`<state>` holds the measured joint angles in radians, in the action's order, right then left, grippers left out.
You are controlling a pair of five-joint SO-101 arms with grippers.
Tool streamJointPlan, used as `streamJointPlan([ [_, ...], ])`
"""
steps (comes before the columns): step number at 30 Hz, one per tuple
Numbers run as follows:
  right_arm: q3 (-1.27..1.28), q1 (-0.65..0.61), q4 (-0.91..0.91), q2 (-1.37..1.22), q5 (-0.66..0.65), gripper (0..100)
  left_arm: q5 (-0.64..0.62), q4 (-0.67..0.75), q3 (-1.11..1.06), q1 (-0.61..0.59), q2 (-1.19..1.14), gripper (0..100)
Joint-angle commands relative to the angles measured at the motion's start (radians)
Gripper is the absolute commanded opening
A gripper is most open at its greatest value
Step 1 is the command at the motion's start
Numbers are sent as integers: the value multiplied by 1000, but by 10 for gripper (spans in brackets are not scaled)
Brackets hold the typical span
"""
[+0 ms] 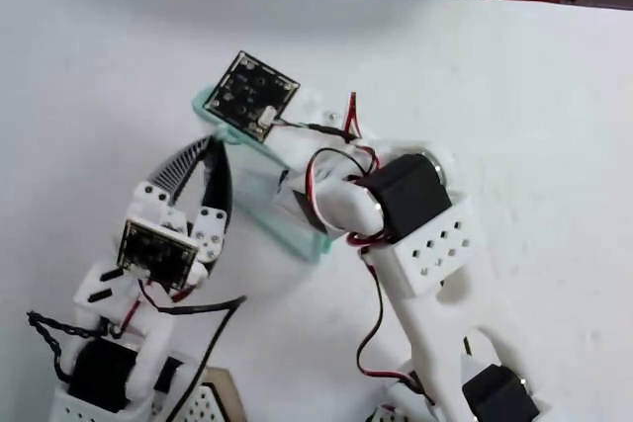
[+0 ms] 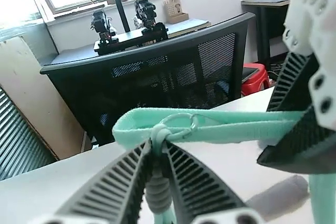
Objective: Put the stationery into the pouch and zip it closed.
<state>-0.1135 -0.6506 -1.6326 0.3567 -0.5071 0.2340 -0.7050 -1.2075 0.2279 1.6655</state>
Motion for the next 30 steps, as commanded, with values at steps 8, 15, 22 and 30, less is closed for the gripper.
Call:
streamJointPlan([
  [8, 6, 13, -21, -8, -3, 21, 8, 5, 250, -160, -246, 20],
  [15, 58, 12, -4, 93, -3, 21, 2, -43, 393, -217, -430, 20],
  [22, 190, 15, 77, 150, 0, 20, -37, -377, 396, -36, -216, 204],
  [30, 222, 8, 105, 157, 5, 20, -203, -414, 226, 74, -88, 295],
])
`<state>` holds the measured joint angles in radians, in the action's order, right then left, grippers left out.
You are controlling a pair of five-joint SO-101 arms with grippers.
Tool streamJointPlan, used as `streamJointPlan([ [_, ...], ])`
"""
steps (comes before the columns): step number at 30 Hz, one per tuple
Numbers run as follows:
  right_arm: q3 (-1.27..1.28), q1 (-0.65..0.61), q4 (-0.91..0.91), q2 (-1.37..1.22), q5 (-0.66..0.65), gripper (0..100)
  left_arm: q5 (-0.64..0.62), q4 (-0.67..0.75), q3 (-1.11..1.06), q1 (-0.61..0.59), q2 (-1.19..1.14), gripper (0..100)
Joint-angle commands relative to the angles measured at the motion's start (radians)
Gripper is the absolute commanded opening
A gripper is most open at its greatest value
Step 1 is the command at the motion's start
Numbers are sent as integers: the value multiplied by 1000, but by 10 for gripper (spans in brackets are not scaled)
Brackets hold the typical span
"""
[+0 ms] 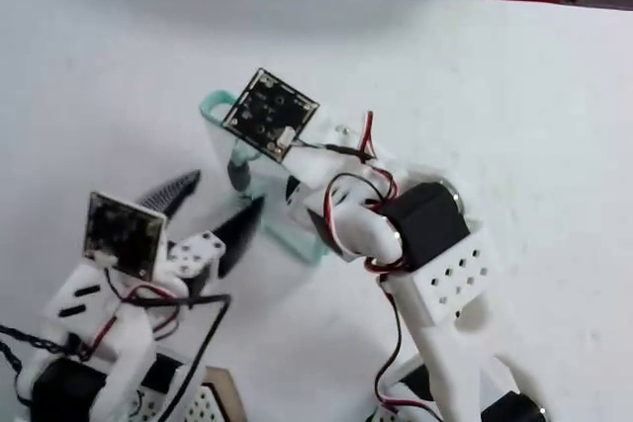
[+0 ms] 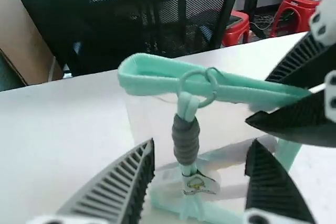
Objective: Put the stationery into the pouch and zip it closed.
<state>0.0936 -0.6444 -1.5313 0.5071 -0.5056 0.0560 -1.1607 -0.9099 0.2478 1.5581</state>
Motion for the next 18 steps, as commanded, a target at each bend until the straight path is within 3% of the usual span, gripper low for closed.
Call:
streamJointPlan([
  [1, 15, 2, 2, 7, 3, 20, -26, 89, -109, 56, 18, 294],
  [6, 21, 2, -2, 8, 3, 20, -20, 327, -238, 50, 18, 257],
  [13, 21, 1, -4, 8, -3, 20, -20, 374, -253, 1, 16, 234],
  [18, 21, 1, 2, 8, -3, 20, 21, 374, -262, 5, 19, 128],
])
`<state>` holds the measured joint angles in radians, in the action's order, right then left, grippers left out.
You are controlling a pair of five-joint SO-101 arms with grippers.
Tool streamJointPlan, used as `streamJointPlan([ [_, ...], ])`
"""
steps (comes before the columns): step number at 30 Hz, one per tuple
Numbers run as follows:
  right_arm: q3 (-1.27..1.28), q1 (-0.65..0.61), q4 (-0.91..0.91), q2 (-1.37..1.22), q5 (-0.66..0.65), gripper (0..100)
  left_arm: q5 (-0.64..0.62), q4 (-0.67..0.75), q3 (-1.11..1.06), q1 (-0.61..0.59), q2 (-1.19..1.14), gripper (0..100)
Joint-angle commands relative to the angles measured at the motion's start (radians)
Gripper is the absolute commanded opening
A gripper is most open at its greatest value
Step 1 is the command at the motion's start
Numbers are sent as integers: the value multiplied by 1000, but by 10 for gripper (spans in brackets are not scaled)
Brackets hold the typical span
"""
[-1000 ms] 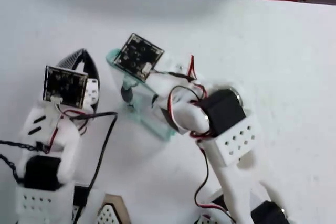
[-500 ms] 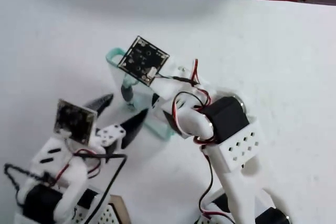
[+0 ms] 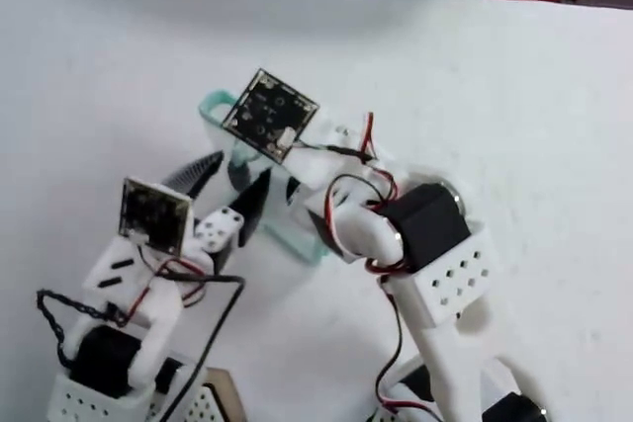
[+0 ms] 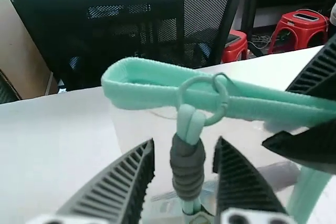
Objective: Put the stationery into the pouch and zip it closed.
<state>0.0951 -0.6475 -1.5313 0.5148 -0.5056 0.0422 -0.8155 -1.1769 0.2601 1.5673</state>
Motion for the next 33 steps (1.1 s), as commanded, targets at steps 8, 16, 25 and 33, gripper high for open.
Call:
streamJointPlan([
  [8, 21, 7, -4, 1, 0, 20, 66, 58, -11, 87, 13, 81],
  [16, 31, 12, -13, 1, 3, 20, 112, 63, 38, 65, 15, 22],
  [25, 58, 12, -12, 1, 3, 20, 180, 66, 143, -110, 7, 22],
  [33, 58, 12, -10, 1, 3, 21, 193, 152, 112, -242, 5, 22],
])
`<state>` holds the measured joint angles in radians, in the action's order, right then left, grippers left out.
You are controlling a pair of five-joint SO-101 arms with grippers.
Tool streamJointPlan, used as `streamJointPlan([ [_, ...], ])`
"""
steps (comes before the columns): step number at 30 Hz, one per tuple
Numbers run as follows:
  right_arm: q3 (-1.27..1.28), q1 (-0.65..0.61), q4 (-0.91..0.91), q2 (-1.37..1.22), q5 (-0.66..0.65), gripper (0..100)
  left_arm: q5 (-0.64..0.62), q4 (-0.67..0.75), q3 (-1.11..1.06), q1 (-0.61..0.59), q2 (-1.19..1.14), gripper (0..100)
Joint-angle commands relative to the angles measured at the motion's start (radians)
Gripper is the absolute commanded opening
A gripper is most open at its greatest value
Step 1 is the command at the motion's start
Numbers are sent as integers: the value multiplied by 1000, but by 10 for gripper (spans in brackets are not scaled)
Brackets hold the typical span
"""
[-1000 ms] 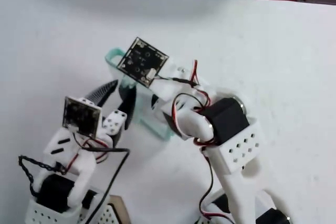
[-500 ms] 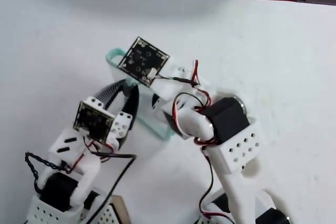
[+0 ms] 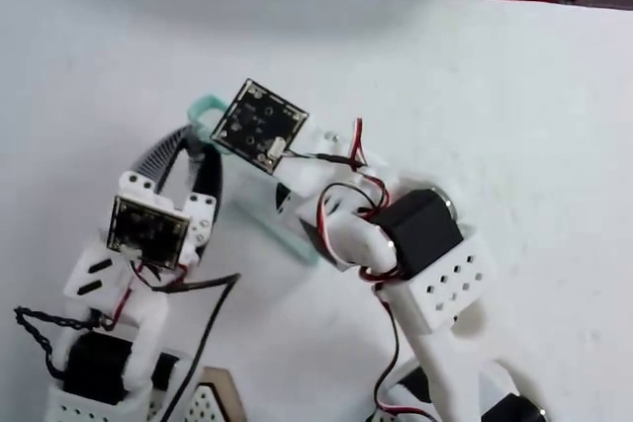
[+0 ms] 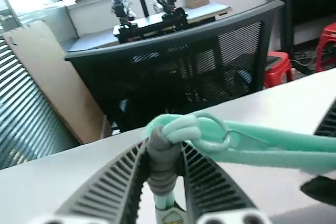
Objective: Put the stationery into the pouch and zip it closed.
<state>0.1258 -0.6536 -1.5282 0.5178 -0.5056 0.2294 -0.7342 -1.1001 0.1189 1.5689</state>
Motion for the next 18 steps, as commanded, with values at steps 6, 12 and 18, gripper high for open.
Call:
streamJointPlan([
  [6, 28, 18, -13, -2, 3, 21, 78, 146, 40, -176, -119, 21],
  [12, 28, 18, -13, -2, 3, 21, 77, 270, 44, -275, -266, 21],
  [18, 28, 18, -13, -2, 3, 21, 83, 292, 44, -335, -277, 21],
])
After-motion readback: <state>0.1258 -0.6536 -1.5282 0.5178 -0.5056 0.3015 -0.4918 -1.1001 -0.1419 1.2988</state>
